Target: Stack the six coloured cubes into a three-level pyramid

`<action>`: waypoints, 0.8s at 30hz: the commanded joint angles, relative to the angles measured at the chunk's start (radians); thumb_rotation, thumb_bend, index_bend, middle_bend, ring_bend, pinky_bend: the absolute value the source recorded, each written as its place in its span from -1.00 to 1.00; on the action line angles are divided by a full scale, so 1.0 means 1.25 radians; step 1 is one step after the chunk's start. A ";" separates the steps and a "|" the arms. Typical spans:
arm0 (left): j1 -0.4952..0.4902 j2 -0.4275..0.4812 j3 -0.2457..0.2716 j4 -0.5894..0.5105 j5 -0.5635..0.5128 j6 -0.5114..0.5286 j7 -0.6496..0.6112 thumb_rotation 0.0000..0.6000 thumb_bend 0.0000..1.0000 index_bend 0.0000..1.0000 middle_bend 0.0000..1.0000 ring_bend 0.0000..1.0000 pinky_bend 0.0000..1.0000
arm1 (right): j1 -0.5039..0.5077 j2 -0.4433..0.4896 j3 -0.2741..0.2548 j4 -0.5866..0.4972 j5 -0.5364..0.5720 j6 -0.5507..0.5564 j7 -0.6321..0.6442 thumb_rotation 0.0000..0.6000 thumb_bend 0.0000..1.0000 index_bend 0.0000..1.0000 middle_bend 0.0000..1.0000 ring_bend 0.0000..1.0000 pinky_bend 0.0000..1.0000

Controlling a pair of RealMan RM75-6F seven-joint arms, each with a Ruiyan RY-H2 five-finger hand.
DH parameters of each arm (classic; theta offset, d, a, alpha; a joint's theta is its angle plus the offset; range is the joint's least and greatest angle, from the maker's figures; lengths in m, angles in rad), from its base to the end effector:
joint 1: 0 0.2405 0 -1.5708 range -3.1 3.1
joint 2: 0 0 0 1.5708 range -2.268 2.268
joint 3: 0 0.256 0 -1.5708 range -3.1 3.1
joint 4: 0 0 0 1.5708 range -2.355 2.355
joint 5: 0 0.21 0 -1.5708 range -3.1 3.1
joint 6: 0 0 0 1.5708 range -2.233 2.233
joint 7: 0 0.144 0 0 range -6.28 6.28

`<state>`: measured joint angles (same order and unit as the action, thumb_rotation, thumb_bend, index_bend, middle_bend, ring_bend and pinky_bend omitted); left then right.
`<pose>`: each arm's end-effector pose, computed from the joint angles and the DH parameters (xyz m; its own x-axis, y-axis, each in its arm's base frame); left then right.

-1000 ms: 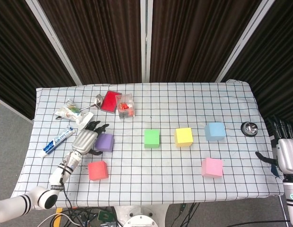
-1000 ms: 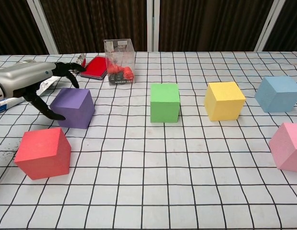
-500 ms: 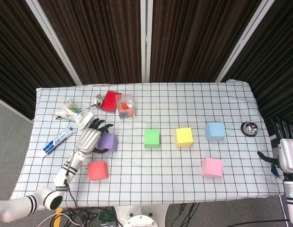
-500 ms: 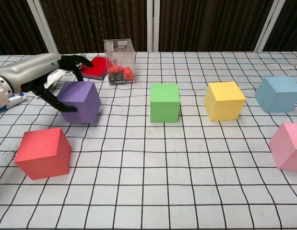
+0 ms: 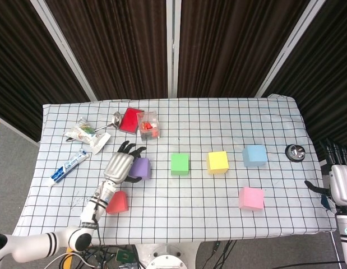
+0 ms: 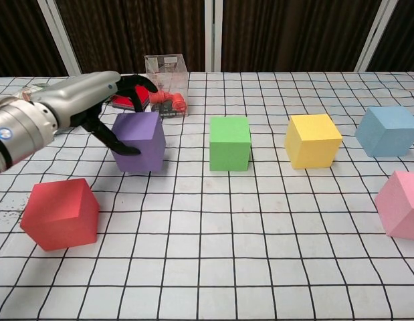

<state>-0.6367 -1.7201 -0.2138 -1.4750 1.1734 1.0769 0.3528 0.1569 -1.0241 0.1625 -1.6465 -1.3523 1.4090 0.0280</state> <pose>-0.1324 0.3119 -0.0474 0.2845 0.2374 0.9288 0.9249 -0.3227 -0.2008 -0.3072 -0.2257 0.2016 0.3919 0.0714 0.9172 -0.9196 0.0588 0.3883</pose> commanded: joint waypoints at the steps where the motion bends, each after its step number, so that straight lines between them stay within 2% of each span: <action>1: -0.021 -0.061 -0.018 0.026 -0.038 0.020 0.044 1.00 -0.69 -0.68 -0.06 -0.75 -0.87 | 0.001 -0.001 0.000 0.001 0.003 -0.004 0.000 1.00 -0.98 -1.00 -1.00 -1.00 -1.00; 7: -0.041 -0.110 -0.027 0.076 -0.044 0.025 0.054 1.00 -0.69 -0.68 -0.05 -0.73 -0.87 | 0.001 -0.002 0.000 0.005 0.008 -0.009 0.002 1.00 -0.98 -1.00 -1.00 -1.00 -1.00; 24: -0.087 -0.172 -0.042 0.164 -0.020 0.006 0.019 1.00 -0.69 -0.67 -0.02 -0.69 -0.87 | -0.002 -0.017 0.004 0.037 -0.001 0.006 0.013 1.00 -0.98 -1.00 -1.00 -1.00 -1.00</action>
<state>-0.7445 -1.9332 -0.2659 -1.2721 1.1478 1.0845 0.3777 0.1545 -1.0447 0.1677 -1.6018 -1.3540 1.4183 0.0449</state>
